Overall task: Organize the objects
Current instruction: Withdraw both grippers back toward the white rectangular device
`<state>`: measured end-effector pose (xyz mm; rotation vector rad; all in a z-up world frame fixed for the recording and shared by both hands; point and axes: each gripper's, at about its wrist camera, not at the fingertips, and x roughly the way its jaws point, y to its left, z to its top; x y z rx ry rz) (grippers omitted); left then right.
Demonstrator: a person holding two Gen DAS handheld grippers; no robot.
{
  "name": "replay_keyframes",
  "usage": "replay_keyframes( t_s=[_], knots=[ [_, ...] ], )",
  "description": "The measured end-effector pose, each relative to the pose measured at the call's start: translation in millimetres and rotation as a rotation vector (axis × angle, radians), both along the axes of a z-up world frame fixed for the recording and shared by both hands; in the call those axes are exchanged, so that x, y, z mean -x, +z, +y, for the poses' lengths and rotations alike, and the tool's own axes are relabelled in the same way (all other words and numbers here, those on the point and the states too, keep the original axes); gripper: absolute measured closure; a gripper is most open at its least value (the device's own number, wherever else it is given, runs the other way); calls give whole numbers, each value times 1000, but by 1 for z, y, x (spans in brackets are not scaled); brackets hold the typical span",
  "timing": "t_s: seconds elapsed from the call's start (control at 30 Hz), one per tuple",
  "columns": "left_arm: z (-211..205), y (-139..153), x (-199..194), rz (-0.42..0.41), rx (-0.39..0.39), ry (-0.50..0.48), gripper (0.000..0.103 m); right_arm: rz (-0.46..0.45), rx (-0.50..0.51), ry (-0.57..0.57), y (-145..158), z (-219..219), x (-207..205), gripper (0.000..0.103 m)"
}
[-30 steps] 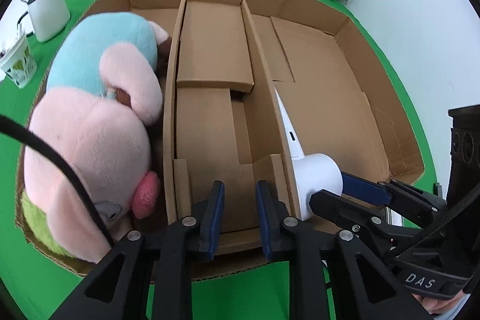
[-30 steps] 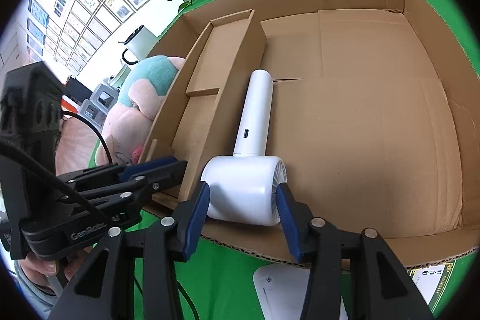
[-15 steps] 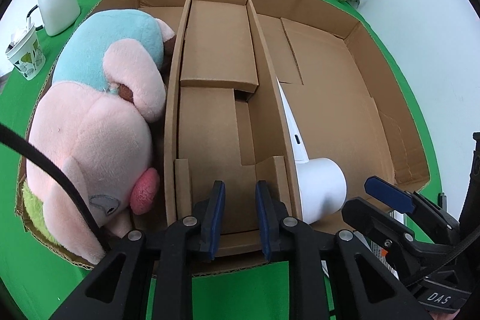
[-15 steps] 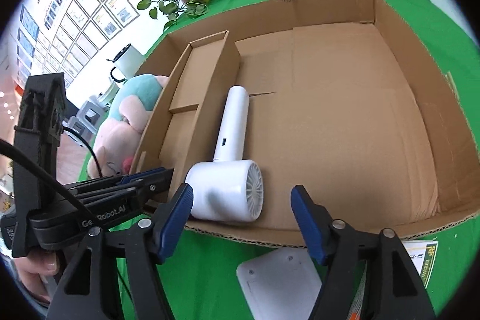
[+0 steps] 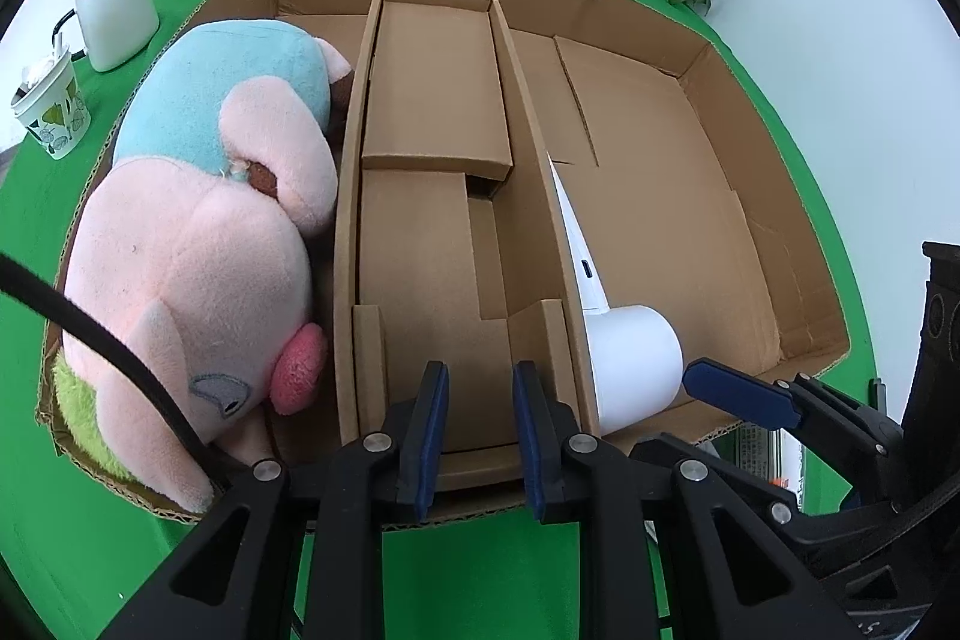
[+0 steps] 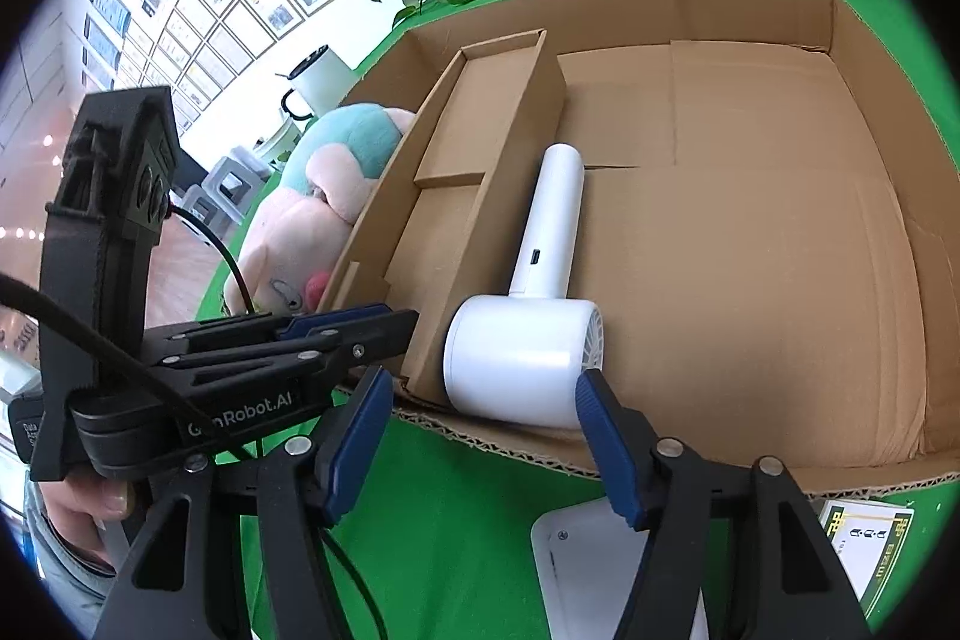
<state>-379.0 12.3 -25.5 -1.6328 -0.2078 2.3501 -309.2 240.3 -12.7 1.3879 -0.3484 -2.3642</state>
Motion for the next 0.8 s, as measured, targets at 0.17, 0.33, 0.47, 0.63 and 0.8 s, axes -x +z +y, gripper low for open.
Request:
replay_keyframes(
  t_s=[0.17, 0.33, 0.47, 0.63, 0.8],
  knots=[
    [-1, -2, -2, -4, -16, 6, 82, 4, -38, 25, -1, -7, 1, 40],
    [1, -4, 1, -4, -22, 12, 82, 7, -39, 33, -2, -9, 0, 40],
    [3, -4, 1, -1, -20, 7, 82, 33, -89, 4, 0, -8, -2, 40],
    [5, 0, -2, 39, -2, 9, 82, 117, -224, -72, 7, -5, -17, 40],
    [17, 43, -39, 298, 124, 7, 60, 289, -385, -151, 25, -10, -49, 29]
  ],
)
